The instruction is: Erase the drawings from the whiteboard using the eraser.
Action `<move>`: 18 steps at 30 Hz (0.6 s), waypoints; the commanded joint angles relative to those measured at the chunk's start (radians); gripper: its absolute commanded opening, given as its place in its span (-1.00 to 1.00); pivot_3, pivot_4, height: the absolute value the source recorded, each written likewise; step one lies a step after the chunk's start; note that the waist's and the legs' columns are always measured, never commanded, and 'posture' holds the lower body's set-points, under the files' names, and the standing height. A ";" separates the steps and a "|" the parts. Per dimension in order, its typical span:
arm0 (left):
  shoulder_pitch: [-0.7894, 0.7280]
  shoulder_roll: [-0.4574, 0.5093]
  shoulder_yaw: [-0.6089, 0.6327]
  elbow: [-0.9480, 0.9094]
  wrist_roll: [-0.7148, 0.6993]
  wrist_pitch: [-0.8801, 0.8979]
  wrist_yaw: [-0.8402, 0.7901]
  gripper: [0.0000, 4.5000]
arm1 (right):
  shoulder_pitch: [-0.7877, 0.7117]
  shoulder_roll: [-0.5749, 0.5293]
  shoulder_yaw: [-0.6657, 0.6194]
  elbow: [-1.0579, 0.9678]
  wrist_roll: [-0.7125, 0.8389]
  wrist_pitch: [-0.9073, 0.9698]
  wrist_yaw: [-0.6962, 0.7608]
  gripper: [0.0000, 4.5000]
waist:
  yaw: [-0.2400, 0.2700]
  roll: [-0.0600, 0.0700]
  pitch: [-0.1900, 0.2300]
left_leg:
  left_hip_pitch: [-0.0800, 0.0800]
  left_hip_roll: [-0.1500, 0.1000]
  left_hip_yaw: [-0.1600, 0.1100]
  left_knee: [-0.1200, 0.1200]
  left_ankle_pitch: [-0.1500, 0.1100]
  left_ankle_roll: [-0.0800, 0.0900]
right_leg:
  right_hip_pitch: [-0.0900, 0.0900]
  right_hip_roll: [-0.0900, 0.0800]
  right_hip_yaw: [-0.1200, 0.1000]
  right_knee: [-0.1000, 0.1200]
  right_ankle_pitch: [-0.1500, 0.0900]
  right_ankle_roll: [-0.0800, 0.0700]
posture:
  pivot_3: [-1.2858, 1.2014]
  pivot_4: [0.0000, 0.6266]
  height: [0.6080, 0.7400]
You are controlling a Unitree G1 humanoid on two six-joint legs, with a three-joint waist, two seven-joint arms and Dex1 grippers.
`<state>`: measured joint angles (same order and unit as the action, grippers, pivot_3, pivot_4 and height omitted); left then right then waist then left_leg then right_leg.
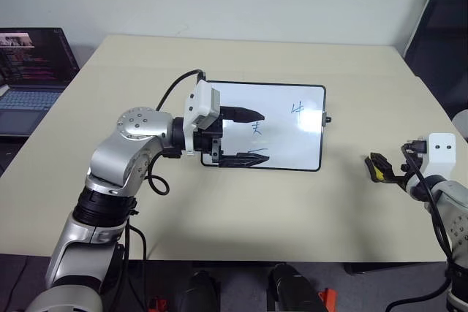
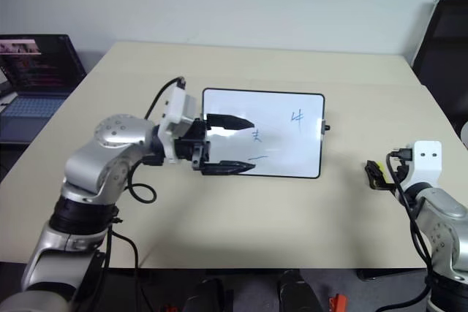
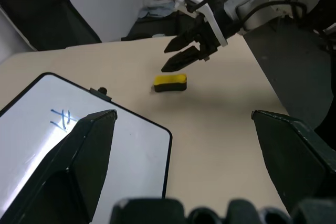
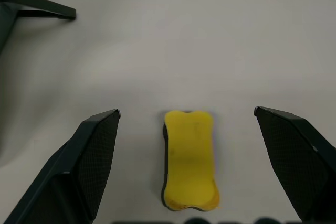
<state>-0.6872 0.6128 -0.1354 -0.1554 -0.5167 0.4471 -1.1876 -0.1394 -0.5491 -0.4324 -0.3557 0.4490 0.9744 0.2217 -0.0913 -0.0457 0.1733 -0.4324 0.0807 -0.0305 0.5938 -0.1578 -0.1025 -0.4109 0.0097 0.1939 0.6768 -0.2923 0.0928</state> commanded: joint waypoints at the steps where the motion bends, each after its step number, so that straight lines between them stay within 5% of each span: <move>1: 0.003 0.015 0.002 -0.014 0.014 -0.024 -0.024 1.00 | -0.025 -0.017 0.015 0.033 -0.015 -0.033 0.022 1.00 | 0.000 0.000 0.000 | 0.000 0.000 0.000 0.000 0.000 0.000 | 0.000 0.000 0.000 0.000 0.000 0.001 | 0.03 -0.52 1.00; 14: 0.040 0.037 0.025 -0.044 0.014 -0.004 -0.037 1.00 | -0.095 -0.021 0.104 0.267 -0.116 -0.167 0.043 1.00 | 0.002 0.001 0.001 | 0.000 0.000 0.000 0.001 0.000 0.000 | 0.000 0.000 0.000 0.000 0.000 0.000 | 0.03 -0.52 1.00; 18: 0.053 0.047 0.036 -0.052 0.012 0.000 -0.029 1.00 | -0.108 -0.012 0.087 0.299 -0.111 -0.177 0.049 0.60 | 0.002 0.001 0.001 | 0.000 0.000 0.000 0.000 0.000 0.000 | 0.000 0.000 0.000 0.000 0.001 0.003 | 0.03 -0.52 1.00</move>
<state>-0.6331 0.6484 -0.1267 -0.1634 -0.4961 0.4509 -1.2245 -0.2246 -0.5496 -0.3164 -0.0425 0.3352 0.8199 0.2624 -0.0894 -0.0443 0.1741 -0.4325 0.0806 -0.0308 0.5942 -0.1577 -0.1023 -0.4107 0.0097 0.1936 0.6767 -0.2909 0.0955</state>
